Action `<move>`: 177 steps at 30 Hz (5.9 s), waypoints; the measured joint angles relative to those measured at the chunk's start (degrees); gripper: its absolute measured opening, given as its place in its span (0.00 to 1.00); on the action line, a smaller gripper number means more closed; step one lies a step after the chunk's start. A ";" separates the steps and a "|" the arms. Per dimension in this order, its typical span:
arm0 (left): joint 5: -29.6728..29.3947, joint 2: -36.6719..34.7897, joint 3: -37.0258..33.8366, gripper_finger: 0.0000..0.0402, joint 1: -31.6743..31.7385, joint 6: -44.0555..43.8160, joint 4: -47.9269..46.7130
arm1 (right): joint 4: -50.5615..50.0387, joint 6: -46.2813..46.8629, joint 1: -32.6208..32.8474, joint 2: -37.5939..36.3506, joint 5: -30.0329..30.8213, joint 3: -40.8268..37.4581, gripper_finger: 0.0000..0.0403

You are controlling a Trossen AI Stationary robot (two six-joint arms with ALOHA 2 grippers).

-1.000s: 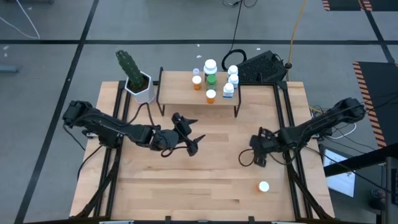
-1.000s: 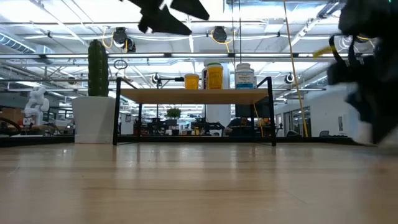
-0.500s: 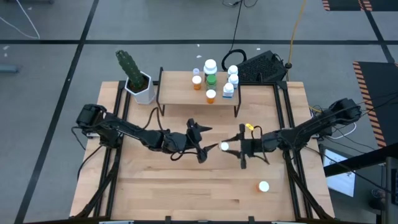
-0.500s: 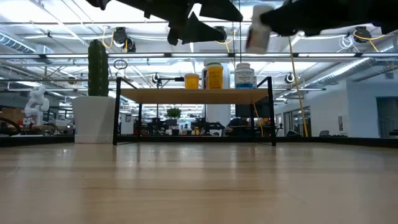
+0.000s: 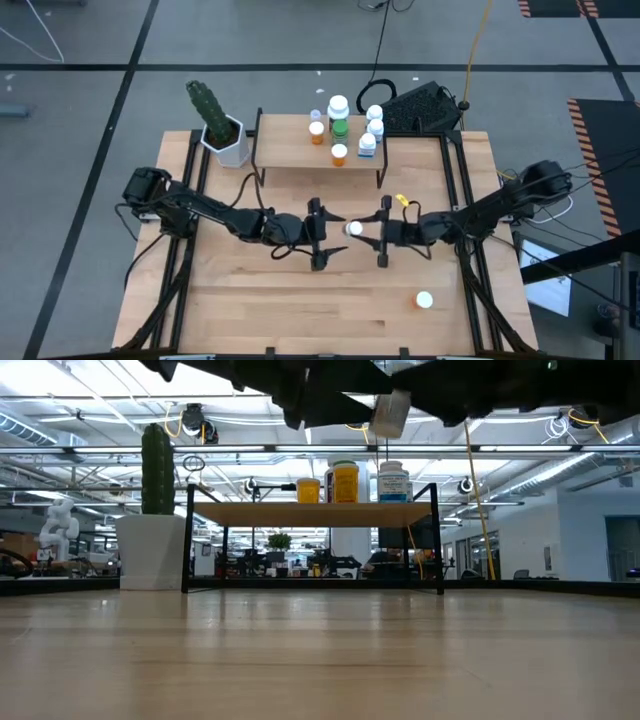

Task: Pick and place medicine bottles onto shelf by color
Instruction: Put the white and black pill bottle on the shelf, then put the orange capsule bottle on the shelf

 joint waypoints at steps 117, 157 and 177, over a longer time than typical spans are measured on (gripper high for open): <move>-8.92 4.90 -17.55 0.50 28.57 -8.97 35.46 | -27.79 0.01 4.44 -27.08 24.71 0.07 0.64; -5.33 3.53 -17.40 0.91 -5.43 0.05 27.20 | -81.80 42.09 20.70 -27.00 -35.63 0.11 0.67; -5.13 36.92 31.67 0.91 -9.04 -3.99 6.58 | -57.87 44.67 36.67 -26.48 -18.42 -15.40 0.60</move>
